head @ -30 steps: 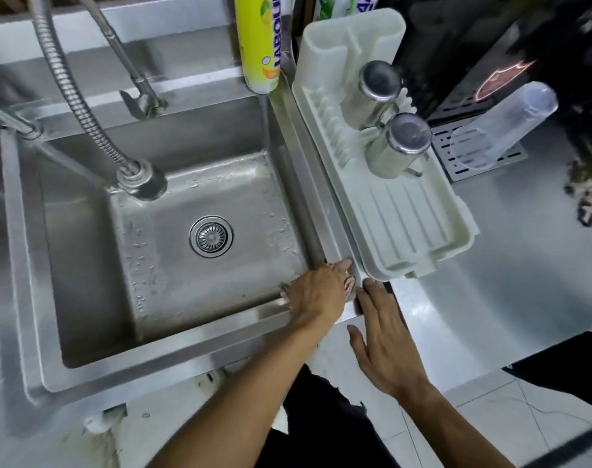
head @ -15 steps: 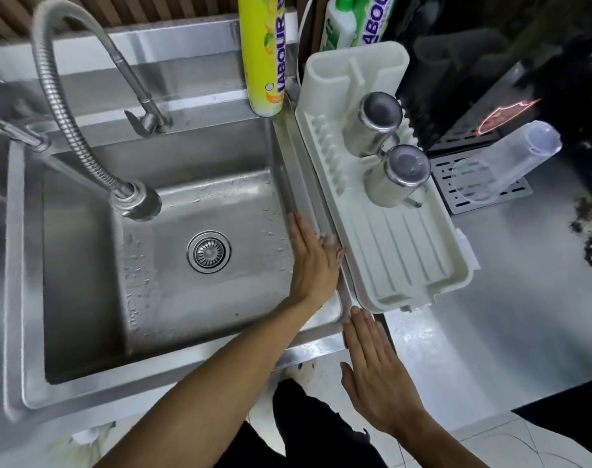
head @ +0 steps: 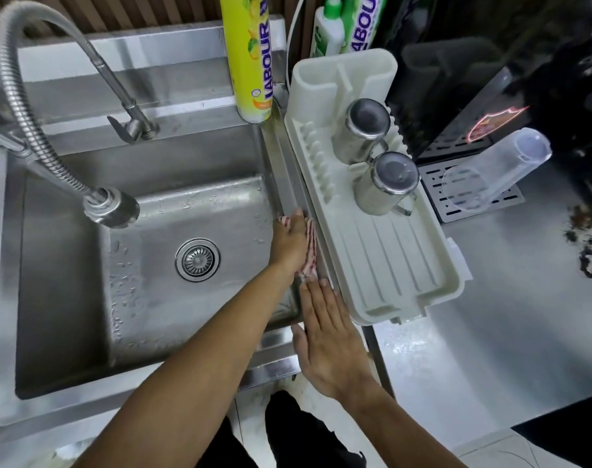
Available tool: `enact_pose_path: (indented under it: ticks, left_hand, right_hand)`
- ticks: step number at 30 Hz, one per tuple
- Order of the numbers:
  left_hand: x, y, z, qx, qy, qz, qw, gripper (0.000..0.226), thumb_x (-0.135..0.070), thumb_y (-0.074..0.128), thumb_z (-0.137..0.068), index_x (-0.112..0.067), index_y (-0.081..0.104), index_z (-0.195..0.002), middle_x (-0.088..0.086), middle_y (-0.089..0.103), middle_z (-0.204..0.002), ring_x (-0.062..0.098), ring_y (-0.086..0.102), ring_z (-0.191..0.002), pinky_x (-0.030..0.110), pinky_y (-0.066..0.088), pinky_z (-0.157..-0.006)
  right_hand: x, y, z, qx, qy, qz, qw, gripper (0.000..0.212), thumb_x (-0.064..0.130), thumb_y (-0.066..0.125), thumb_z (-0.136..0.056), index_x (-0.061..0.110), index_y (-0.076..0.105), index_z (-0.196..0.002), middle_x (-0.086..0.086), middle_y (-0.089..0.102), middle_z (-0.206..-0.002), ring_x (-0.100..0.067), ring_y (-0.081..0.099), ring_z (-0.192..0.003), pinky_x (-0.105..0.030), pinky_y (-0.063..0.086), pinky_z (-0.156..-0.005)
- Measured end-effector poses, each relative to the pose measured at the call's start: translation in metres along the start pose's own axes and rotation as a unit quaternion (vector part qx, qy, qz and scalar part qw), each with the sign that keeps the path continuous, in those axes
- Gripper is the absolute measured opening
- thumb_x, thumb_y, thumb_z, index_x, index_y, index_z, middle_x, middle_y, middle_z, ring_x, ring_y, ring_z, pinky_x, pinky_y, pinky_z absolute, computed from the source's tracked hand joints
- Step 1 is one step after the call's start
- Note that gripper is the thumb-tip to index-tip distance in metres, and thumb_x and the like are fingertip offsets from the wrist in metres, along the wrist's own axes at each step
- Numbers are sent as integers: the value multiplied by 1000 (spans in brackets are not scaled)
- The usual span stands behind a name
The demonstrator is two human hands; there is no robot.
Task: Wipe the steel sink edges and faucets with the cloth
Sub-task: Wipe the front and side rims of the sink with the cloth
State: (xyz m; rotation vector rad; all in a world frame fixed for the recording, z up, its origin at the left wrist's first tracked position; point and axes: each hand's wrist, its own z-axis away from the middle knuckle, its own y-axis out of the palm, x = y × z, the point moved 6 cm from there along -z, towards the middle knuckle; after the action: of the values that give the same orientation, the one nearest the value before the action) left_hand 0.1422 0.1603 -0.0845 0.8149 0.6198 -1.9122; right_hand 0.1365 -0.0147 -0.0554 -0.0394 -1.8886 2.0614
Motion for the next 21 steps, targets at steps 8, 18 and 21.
enact_pose_path:
  ticks: [8,18,21]
  left_hand:
    - [-26,-3,-25,-69,106,-22,992,59,-52,37,-107,-23,30,-158,2,56,-148,22,56,-132,39,42,-115]
    - [-9,1,15,-40,244,-259,934,70,-44,24,-110,-17,-13,-163,-1,-22,-170,5,-13,-152,24,5,-123]
    - [-30,4,-10,-32,303,-411,859,65,-39,9,-110,-2,-7,-161,12,-24,-168,28,-28,-153,44,-7,-128]
  right_hand:
    - [-1,0,4,-7,7,-13,1000,65,35,38,-104,-2,30,-157,-19,23,-167,-31,13,-158,-49,27,-124]
    - [-2,0,2,-9,-6,-44,999,63,39,30,-106,1,34,-157,-16,31,-165,-27,17,-157,-48,30,-122]
    - [-2,0,3,-11,-8,-44,999,63,37,32,-105,0,35,-156,-17,31,-164,-29,18,-157,-49,30,-122]
